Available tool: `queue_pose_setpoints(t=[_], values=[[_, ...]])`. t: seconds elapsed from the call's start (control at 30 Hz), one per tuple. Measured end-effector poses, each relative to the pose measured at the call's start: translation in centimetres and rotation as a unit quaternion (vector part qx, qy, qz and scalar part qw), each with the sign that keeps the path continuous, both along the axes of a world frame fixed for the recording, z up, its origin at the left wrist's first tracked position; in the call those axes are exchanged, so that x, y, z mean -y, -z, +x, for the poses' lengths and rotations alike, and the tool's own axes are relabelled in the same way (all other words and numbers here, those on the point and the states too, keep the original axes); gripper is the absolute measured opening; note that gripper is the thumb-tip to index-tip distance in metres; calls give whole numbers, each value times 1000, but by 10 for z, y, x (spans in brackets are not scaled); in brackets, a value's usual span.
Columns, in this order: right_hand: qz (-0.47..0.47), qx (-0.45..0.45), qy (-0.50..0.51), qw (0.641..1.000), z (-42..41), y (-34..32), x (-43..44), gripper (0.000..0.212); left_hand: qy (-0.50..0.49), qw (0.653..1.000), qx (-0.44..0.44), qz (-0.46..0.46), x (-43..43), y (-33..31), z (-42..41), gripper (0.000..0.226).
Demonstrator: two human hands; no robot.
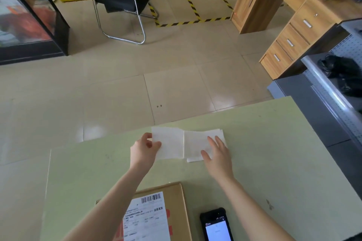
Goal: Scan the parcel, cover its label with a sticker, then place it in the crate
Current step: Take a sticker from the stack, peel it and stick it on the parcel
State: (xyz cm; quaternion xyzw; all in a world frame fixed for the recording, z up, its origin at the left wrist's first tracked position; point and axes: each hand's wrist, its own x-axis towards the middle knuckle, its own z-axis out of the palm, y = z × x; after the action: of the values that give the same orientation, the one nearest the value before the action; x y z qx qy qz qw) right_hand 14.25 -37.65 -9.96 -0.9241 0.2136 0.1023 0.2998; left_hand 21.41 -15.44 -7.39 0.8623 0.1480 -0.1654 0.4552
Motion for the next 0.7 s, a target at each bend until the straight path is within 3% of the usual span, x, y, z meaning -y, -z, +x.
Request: queue_pose_setpoints(t=[0.1, 0.17, 0.33, 0.47, 0.6, 0.7], values=[[-41, -53, -143, 988, 8, 9, -15, 56, -23, 1000, 0, 21, -23, 5, 2, 26], [-62, -72, -187, 978, 14, 14, -23, 57, -34, 999, -10, 29, -35, 8, 3, 28], [-120, -98, -228, 961, 23, 26, -30, 56, -24, 998, -55, 34, -49, 19, 5, 30], [-158, -66, -242, 955, 29, 30, -27, 55, -19, 997, -74, 7, -53, 25, 10, 43], [-120, -71, -242, 960, 35, 34, -21, 55, -27, 998, -38, -37, -51, 28, 18, 62], [-102, -97, -251, 958, 35, 37, -18, 58, -24, 999, -17, -44, -50, 30, 24, 54]])
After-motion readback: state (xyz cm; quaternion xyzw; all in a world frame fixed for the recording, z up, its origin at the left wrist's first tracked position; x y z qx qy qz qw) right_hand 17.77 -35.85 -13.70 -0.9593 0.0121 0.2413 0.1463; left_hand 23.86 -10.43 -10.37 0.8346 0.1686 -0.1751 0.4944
